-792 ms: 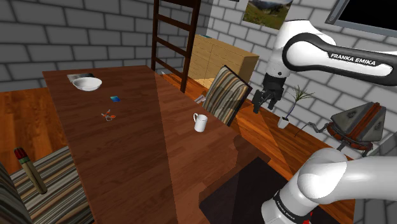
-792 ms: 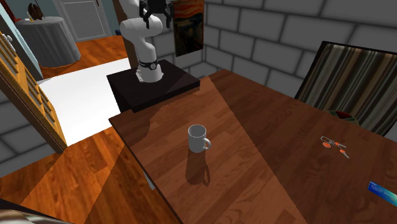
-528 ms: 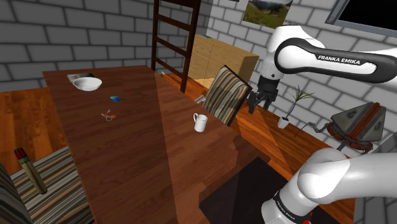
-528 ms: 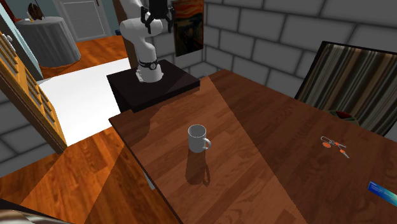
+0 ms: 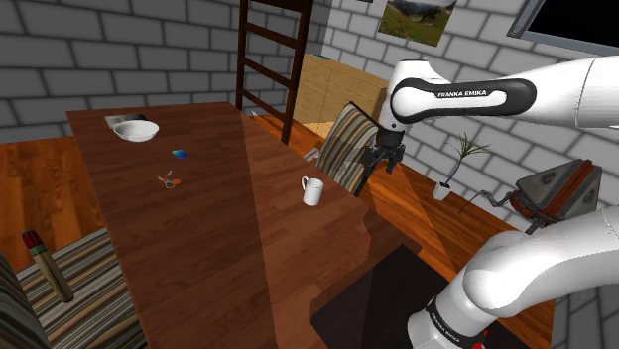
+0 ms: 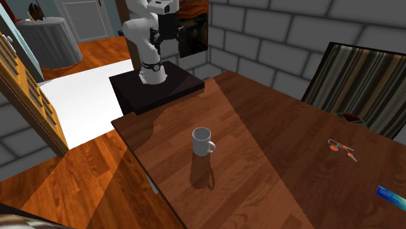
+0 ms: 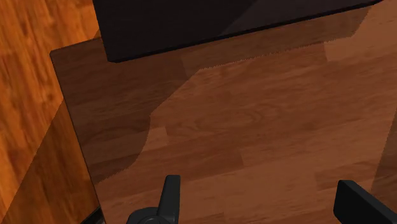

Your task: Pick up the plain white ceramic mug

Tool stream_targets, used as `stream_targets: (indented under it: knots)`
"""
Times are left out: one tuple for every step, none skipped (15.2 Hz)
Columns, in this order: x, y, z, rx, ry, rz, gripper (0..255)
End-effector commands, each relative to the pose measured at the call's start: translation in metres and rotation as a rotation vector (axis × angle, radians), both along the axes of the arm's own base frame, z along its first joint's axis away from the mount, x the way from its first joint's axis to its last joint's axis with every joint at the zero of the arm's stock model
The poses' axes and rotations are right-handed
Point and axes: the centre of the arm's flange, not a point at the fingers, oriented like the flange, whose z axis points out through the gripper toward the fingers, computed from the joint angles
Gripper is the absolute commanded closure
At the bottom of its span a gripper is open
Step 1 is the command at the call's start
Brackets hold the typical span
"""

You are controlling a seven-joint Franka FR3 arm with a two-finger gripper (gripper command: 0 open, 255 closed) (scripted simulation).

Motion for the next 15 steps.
stream_targets:
  knots:
    - [0.021,-0.005,-0.020,0.006,-0.002,-0.011,0]
    - [0.031,-0.008,-0.028,0.009,-0.002,-0.016,0]
    - [0.041,-0.012,-0.036,0.011,-0.003,-0.021,0]
    - [0.051,-0.015,-0.044,0.014,-0.003,-0.026,0]
    - [0.061,-0.018,-0.053,0.017,-0.003,-0.031,0]
    - [0.070,-0.022,-0.061,0.020,-0.004,-0.036,0]
    - [0.080,-0.025,-0.069,0.023,-0.004,-0.041,0]
    - [0.090,-0.029,-0.077,0.026,-0.004,-0.046,0]
    - [0.100,-0.032,-0.085,0.029,-0.005,-0.051,0]
    - [0.110,-0.036,-0.094,0.032,-0.005,-0.057,0]
    - [0.119,-0.039,-0.102,0.035,-0.006,-0.062,0]
    - [0.129,-0.043,-0.110,0.038,-0.006,-0.067,0]
    - [0.139,-0.046,-0.118,0.041,-0.006,-0.072,0]
    - [0.149,-0.050,-0.127,0.044,-0.007,-0.077,0]
    - [0.158,-0.054,-0.135,0.047,-0.007,-0.082,0]
